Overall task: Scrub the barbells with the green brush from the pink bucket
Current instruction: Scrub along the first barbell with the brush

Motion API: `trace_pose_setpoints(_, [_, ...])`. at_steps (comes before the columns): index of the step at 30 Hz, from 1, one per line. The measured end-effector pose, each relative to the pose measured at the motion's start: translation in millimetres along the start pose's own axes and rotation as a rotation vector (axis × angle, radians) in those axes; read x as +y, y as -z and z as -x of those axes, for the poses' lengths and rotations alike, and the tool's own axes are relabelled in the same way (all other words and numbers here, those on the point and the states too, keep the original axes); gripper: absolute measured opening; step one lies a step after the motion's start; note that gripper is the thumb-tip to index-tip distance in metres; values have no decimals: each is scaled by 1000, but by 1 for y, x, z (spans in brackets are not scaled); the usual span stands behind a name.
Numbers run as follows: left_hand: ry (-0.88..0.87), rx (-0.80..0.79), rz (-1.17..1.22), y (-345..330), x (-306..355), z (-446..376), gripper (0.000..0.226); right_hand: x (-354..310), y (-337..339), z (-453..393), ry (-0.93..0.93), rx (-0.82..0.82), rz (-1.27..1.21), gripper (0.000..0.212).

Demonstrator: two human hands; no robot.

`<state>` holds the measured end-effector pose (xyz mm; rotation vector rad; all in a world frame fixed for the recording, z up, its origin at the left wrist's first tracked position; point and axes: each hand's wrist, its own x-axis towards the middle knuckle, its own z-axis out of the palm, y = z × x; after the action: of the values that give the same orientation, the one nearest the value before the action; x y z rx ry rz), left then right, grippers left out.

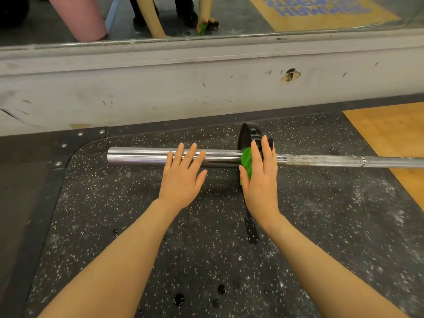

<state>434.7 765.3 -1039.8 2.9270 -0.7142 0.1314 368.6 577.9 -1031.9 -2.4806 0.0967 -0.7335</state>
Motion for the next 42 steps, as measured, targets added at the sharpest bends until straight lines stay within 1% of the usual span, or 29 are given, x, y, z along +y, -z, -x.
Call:
trace_pose_setpoints(4, [10, -36, 29, 7, -3, -6, 53, 4, -5, 12, 43, 8, 45, 61])
trace_pose_setpoints(8, [11, -92, 57, 12, -5, -13, 54, 6, -9, 21, 17, 4, 39, 65])
trace_pose_setpoints(12, [10, -125, 75, 17, -7, -20, 54, 3, -7, 13, -3, 18, -3, 63])
trace_pose_setpoints(15, [14, -142, 93, 18, -9, -27, 53, 6, -6, 1, -10, 5, -13, 71])
trace_pose_setpoints(19, [15, -163, 90, 18, -11, -30, 54, 9, -6, 5, 11, -33, 36, 77])
trace_pose_setpoints(22, [8, -178, 96, 21, -11, -30, 54, 8, -4, 9, -13, -53, 32, 78])
trace_pose_setpoints(25, [15, -236, 99, 29, -10, -31, 55, -1, 6, 10, -97, -58, 11, 71])
trace_pose_setpoints(27, [49, -268, 122, 37, -4, -31, 55, -10, 16, 11, -161, -61, -17, 65])
trace_pose_setpoints(29, [84, -259, 169, 47, 6, -29, 55, -19, 32, 10, -214, -56, -34, 61])
trace_pose_setpoints(34, [7, -225, 202, 85, 43, -22, 53, -34, 98, 1, -345, -56, 24, 57])
trace_pose_setpoints(38, [-40, -225, 236, 111, 68, -21, 52, -31, 153, -2, -417, -144, 135, 58])
trace_pose_setpoints(42, [-63, -193, 242, 129, 91, -31, 51, -23, 184, -3, -418, -220, 196, 58])
